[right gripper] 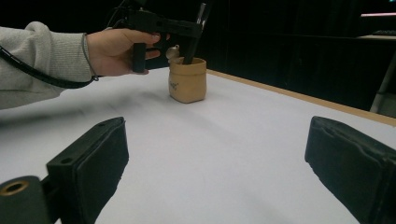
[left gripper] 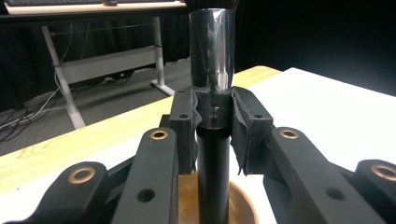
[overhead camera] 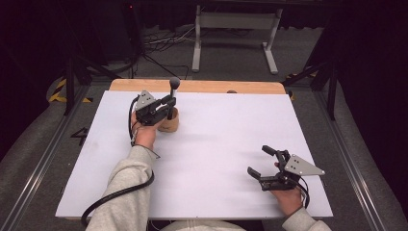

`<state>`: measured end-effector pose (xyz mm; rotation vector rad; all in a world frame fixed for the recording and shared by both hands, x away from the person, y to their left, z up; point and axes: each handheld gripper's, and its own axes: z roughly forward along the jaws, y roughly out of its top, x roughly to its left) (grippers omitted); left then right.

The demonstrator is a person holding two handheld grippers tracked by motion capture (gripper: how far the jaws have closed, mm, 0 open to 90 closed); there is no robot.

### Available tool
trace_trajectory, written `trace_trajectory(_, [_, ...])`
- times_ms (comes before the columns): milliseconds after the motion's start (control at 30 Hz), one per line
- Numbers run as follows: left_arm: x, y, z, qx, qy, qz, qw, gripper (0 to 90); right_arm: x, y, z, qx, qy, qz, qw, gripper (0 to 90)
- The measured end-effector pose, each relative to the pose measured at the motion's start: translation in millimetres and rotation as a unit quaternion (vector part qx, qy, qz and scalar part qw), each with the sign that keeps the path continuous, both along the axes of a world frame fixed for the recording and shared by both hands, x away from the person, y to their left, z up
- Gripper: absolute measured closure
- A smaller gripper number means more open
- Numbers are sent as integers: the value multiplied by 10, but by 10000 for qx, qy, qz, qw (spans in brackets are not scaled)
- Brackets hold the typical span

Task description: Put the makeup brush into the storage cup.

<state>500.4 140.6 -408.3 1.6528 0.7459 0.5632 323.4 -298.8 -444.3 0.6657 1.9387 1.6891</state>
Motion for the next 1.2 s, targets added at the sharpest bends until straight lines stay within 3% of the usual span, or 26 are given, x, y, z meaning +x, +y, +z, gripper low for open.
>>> trace_trajectory(467, [-27,21,-71,92,162,45,9998,722,2,10,-7,-18,25,1,10000,64])
trace_trajectory(667, [-48,57,-92,-7,239,57,9997,713,6,12,-8,-16,27,10,10000,63])
trace_trajectory(700, [-46,64,-89,-154,236,80,9996,661,7,12,-9,-20,27,8,10000,64])
trace_trajectory(767, [-45,74,-69,-332,195,124,9992,394,8,13,-9,-16,28,10,10000,63])
trace_trajectory(800, [-60,78,-51,-371,125,138,9991,375,9,13,-9,-16,29,9,10000,63])
trace_trajectory(833, [-60,78,-51,-371,125,138,9991,299,10,13,-9,-17,29,7,10000,63])
trace_trajectory(867, [-62,81,-36,-421,130,146,9989,299,10,13,-9,-17,29,7,10000,63])
trace_trajectory(933, [-78,106,-4,-562,117,132,9983,167,13,14,-10,-23,22,7,10000,63])
trace_trajectory(1000, [-105,130,38,-638,71,81,9979,95,16,11,-9,-16,34,-5,10000,63])
trace_trajectory(1200, [-212,185,183,-598,109,-208,9979,55,29,-32,24,177,64,-92,9998,53])
